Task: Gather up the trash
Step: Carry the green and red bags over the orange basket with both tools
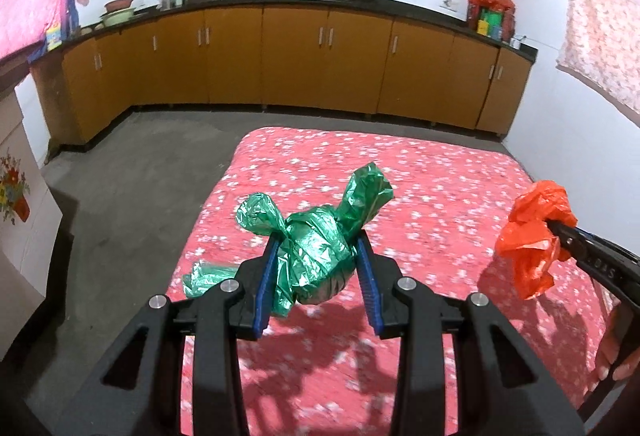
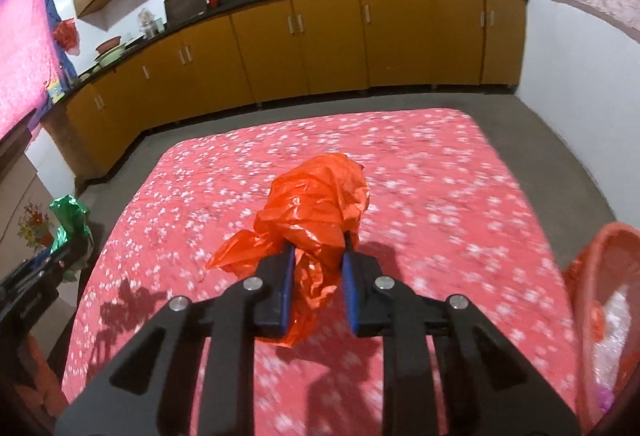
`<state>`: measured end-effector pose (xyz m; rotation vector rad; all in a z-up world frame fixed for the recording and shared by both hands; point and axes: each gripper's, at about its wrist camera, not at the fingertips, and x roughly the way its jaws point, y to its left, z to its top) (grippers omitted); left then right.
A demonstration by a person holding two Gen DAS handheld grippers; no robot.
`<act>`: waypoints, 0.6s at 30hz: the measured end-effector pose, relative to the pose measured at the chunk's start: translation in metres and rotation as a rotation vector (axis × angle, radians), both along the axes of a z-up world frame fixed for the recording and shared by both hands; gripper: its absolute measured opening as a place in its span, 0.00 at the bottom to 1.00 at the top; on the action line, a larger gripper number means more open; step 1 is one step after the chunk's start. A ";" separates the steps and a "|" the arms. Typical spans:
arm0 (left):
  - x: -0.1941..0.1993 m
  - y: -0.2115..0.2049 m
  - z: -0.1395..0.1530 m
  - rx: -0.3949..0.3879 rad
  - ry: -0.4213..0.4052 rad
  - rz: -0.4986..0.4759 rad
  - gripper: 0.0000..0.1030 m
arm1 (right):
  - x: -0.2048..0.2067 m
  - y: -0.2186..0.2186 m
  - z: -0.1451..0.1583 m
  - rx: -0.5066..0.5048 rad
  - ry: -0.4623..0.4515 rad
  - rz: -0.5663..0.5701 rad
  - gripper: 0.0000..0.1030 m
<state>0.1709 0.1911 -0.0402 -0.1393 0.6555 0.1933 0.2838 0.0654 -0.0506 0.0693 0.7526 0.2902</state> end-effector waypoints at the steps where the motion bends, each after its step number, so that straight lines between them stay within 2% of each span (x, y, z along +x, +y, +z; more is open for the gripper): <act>1: -0.001 -0.004 0.002 0.001 -0.001 -0.005 0.37 | -0.007 -0.008 0.003 -0.002 -0.004 -0.010 0.20; 18: -0.020 -0.082 0.025 0.023 -0.026 -0.125 0.37 | -0.078 -0.098 0.039 -0.005 -0.065 -0.104 0.20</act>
